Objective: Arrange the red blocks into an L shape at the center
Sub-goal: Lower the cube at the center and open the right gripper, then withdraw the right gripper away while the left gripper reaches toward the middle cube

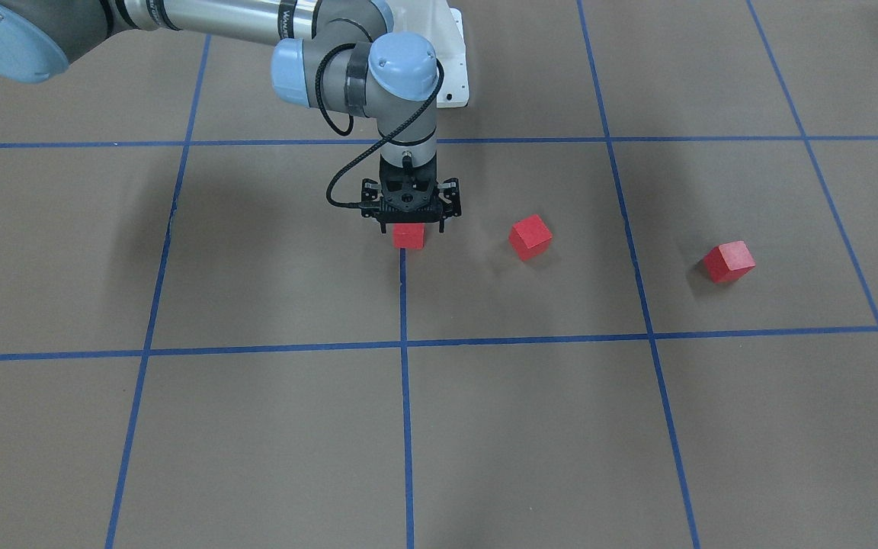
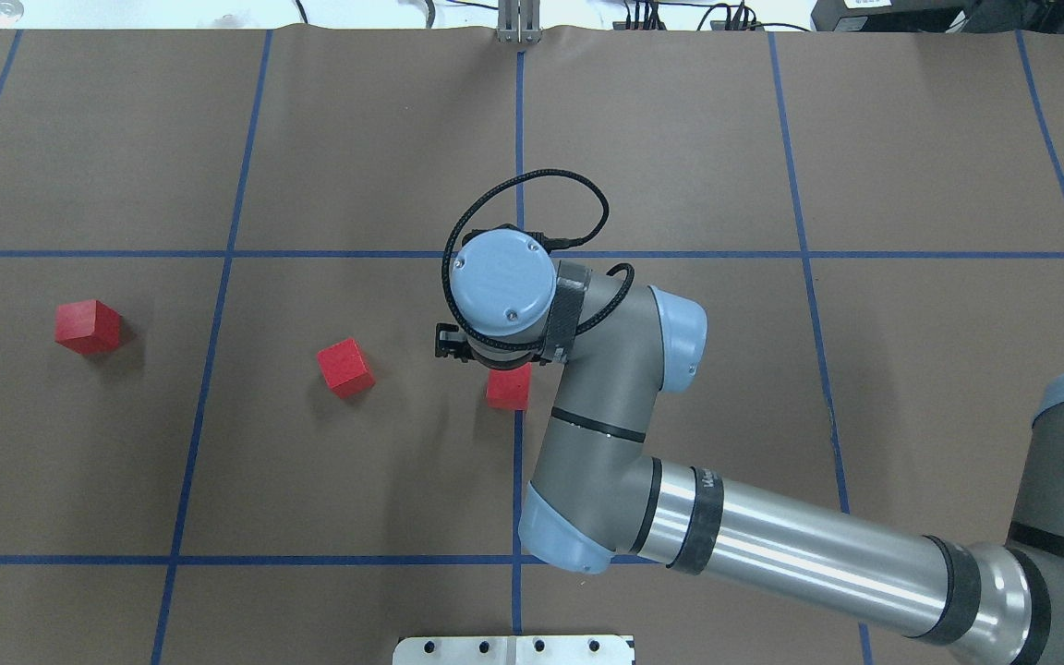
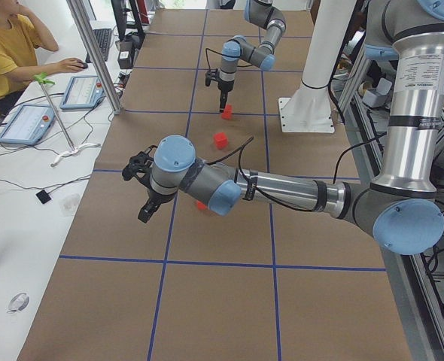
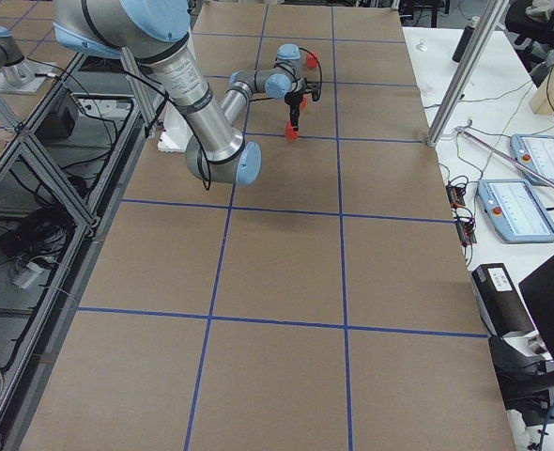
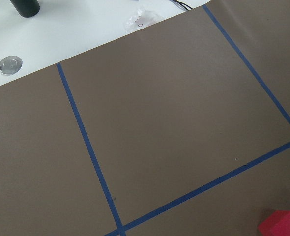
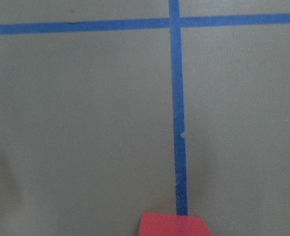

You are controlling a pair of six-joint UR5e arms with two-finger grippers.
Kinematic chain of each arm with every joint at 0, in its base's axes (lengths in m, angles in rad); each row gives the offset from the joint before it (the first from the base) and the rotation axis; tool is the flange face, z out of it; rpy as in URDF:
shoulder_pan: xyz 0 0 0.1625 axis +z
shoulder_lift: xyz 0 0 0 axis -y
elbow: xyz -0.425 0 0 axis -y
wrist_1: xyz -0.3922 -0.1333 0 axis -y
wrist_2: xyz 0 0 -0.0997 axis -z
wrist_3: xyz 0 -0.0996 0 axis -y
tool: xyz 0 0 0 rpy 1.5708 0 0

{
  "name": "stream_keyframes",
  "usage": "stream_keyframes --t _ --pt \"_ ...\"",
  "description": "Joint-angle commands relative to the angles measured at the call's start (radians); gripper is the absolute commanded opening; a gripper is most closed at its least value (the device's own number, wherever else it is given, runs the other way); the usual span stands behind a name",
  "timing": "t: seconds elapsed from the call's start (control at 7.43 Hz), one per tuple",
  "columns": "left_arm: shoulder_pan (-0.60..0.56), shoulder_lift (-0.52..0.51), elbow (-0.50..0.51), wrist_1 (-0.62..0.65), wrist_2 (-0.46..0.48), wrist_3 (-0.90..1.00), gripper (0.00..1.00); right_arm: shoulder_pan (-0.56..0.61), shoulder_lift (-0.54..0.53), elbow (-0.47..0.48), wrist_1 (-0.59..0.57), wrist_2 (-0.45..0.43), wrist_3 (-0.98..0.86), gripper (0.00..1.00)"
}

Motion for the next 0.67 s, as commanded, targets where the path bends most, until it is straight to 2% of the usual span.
stream_keyframes --t 0.0,0.13,0.4,0.54 --pt "0.035 -0.003 -0.01 0.0 -0.009 -0.004 1.0 0.163 -0.004 0.059 -0.087 0.141 -0.121 1.0" --pt "0.119 -0.015 -0.026 -0.002 -0.013 -0.127 1.0 0.258 -0.019 0.064 -0.101 0.217 -0.208 1.0" --pt "0.281 -0.018 -0.159 -0.026 0.016 -0.551 1.0 0.398 -0.141 0.134 -0.101 0.31 -0.449 1.0" --pt "0.389 -0.02 -0.228 -0.038 0.122 -0.73 1.0 0.469 -0.228 0.188 -0.101 0.356 -0.547 1.0"
